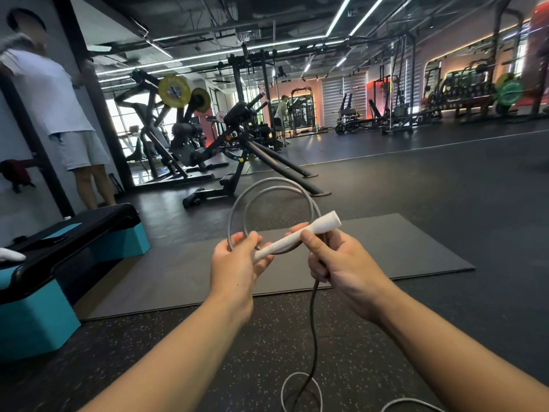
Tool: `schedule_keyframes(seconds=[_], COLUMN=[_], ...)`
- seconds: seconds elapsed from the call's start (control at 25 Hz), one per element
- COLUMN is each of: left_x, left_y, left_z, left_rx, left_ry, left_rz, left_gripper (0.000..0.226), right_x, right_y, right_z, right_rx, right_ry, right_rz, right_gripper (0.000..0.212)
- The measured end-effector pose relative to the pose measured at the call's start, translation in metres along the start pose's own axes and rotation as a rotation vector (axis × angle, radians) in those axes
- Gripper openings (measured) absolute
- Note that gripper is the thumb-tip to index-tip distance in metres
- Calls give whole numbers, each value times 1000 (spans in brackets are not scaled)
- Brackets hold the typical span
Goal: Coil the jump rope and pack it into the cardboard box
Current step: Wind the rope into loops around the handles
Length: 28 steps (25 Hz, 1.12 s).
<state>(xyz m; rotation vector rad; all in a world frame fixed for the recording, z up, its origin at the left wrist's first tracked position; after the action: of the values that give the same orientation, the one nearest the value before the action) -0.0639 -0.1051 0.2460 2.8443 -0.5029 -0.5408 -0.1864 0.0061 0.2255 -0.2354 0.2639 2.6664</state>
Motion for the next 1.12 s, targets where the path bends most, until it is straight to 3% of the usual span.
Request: schedule_keyframes(seconds=[0.08, 0.12, 0.2, 0.28, 0.36, 0.48, 0.72, 0.88, 1.0, 1.12], left_x=[6, 6, -3, -20, -33, -45, -36, -46, -50, -37], left_y=[5, 8, 12, 13, 17, 27, 27, 16, 9, 11], left_z=[-18, -30, -56, -75, -89, -103, -97, -104, -98, -91], left_rx=[-249, -462, -921, -1092, -1049, -914, -740, -544, -575, -741], left_ry=[332, 473, 710, 911, 1084, 1311, 1105, 1347, 1418, 1504], left_rz=[60, 142, 448, 790, 948, 1077, 1148, 1374, 1399, 1437], left_gripper=[66, 66, 51, 40, 28, 35, 36, 34, 52, 50], right_x=[1, 0, -5, -10, -12, -8, 4, -4, -4, 17], right_y=[-1, 0, 1, 4, 3, -1, -3, -3, -6, -13], right_z=[17, 27, 46, 63, 76, 86, 93, 86, 88, 94], right_rx=[-4, -21, -57, -43, -34, -43, 5, 40, 74, 54], right_ry=[-175, -262, -431, -643, -807, -863, -1166, -1255, -1184, -1099], right_rz=[39, 79, 162, 183, 180, 211, 166, 210, 264, 161], right_gripper=[38, 38, 32, 25, 26, 22, 26, 24, 24, 30])
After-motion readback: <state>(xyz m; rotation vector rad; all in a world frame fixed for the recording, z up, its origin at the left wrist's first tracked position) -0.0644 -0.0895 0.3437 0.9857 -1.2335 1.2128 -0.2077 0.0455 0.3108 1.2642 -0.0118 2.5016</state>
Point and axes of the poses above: each hand's wrist, its own y-axis towards the middle knuckle, its own x-axis out of the back of the hand, z = x × y, the point moved 2 cm from there along y, towards the middle knuckle, and after that the axes turned 15 degrees about -x, right-handed, at the moved point
